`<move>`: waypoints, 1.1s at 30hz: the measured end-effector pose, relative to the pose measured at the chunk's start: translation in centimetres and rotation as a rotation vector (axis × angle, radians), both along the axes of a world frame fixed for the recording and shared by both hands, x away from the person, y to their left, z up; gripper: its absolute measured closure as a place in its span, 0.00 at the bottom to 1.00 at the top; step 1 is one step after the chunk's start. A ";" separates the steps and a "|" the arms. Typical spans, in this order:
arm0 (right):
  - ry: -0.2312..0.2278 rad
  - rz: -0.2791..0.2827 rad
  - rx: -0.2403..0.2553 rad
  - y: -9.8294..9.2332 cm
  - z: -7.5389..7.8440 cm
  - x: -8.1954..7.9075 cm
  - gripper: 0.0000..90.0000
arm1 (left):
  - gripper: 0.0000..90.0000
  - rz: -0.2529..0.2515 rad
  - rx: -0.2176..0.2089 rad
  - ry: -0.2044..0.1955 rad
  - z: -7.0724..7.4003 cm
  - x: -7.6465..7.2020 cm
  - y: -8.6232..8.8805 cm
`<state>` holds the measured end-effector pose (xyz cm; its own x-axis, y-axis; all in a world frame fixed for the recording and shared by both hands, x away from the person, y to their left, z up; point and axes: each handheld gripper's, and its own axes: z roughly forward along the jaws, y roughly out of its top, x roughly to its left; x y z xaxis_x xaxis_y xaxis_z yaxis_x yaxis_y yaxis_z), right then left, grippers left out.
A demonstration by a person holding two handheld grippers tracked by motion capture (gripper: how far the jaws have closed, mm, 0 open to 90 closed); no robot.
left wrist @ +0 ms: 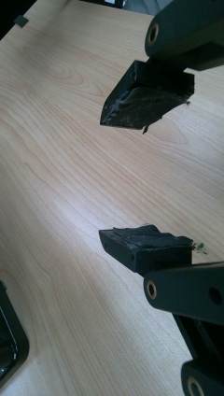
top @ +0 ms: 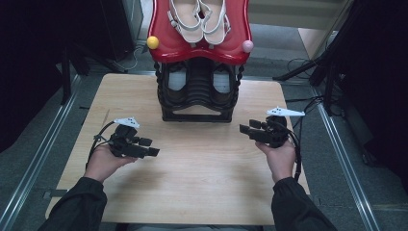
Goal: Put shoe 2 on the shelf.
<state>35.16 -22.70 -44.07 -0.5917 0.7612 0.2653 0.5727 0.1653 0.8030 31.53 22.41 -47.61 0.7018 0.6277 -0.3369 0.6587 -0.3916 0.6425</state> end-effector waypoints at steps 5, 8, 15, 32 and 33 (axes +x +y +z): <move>0.020 0.022 0.011 0.5 -1.1 -0.8 0.50 | 0.43 -0.002 0.012 0.003 -0.1 0.0 -0.1; 0.028 0.036 0.014 0.6 -1.7 -1.1 0.49 | 0.43 -0.008 0.018 0.003 -0.2 0.0 -0.3; 0.059 0.094 -0.008 1.6 -2.7 -2.0 0.49 | 0.39 -0.014 0.008 0.002 -0.2 0.0 -1.0; 0.059 0.152 -0.078 3.3 -3.9 -2.6 0.46 | 0.35 -0.023 0.013 0.001 -0.4 -0.1 -1.7; 0.064 0.150 -0.080 3.3 -4.0 -2.6 0.45 | 0.35 -0.021 0.016 -0.004 -0.4 -0.1 -1.7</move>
